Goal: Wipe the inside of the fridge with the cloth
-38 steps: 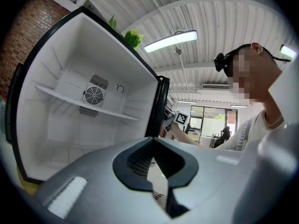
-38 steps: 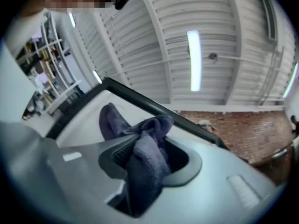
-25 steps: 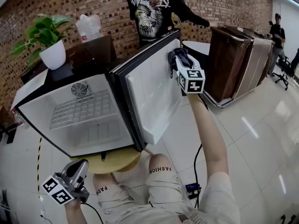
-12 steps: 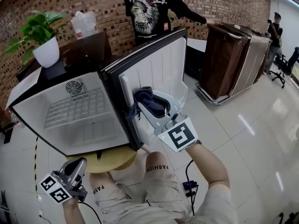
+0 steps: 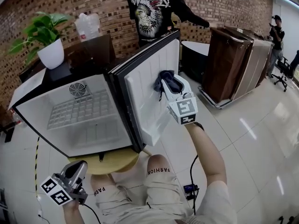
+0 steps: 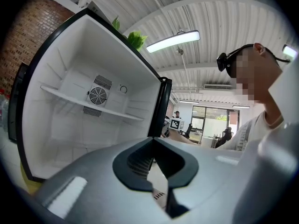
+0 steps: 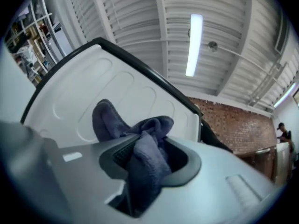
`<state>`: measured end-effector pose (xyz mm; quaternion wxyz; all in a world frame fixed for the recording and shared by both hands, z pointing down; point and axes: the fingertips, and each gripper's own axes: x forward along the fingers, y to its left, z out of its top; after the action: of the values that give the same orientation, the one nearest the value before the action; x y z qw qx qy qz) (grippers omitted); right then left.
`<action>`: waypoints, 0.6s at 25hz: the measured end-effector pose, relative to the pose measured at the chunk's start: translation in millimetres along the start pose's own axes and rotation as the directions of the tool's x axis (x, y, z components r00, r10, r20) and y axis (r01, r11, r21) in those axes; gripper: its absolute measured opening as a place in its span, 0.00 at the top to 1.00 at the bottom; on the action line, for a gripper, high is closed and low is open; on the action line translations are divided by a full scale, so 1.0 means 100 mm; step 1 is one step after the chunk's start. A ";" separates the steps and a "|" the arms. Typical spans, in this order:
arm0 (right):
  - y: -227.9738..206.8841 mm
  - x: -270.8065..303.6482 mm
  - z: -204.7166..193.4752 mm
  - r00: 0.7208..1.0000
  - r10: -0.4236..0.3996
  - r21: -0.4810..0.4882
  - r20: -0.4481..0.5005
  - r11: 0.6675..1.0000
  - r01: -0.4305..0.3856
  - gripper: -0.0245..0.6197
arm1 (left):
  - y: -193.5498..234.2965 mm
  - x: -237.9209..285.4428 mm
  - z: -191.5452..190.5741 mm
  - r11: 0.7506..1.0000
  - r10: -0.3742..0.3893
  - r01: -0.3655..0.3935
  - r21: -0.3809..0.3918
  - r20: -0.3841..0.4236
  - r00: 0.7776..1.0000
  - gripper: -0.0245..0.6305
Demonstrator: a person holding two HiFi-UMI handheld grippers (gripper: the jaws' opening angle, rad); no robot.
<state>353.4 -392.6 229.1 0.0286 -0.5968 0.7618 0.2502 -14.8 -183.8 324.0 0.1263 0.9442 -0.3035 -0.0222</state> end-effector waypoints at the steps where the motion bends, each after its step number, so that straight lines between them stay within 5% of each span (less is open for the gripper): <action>1: -0.08 0.04 -0.05 1.000 -0.012 0.014 -0.007 1.000 0.012 0.76 | 0.01 -0.02 -0.01 1.000 0.004 -0.004 -0.002 -0.004 1.000 0.96; 5: -0.51 0.15 -0.28 0.991 -0.100 0.013 -0.090 0.995 0.102 0.77 | 0.02 -0.07 -0.05 1.000 0.016 -0.016 -0.011 -0.011 1.000 0.96; 9: -0.94 0.37 -0.46 0.964 -0.185 -0.085 -0.189 0.982 0.171 0.77 | -0.02 0.00 -0.05 1.000 0.001 -0.001 -0.014 -0.001 1.000 0.96; 12: -1.00 0.34 -0.53 0.955 -0.183 -0.079 -0.232 0.982 0.169 0.76 | -0.09 0.02 0.00 1.000 -0.014 0.014 0.001 0.003 1.000 0.96; 15: -0.82 0.10 -0.31 0.976 -0.138 -0.059 -0.166 0.990 0.130 0.76 | -0.09 0.02 0.05 1.000 -0.012 0.012 0.016 0.005 1.000 0.96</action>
<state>434.4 -428.0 224.6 -0.0339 -0.6664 0.7134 0.2142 -8.4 -178.9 316.7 0.1181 0.9469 -0.2983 -0.0228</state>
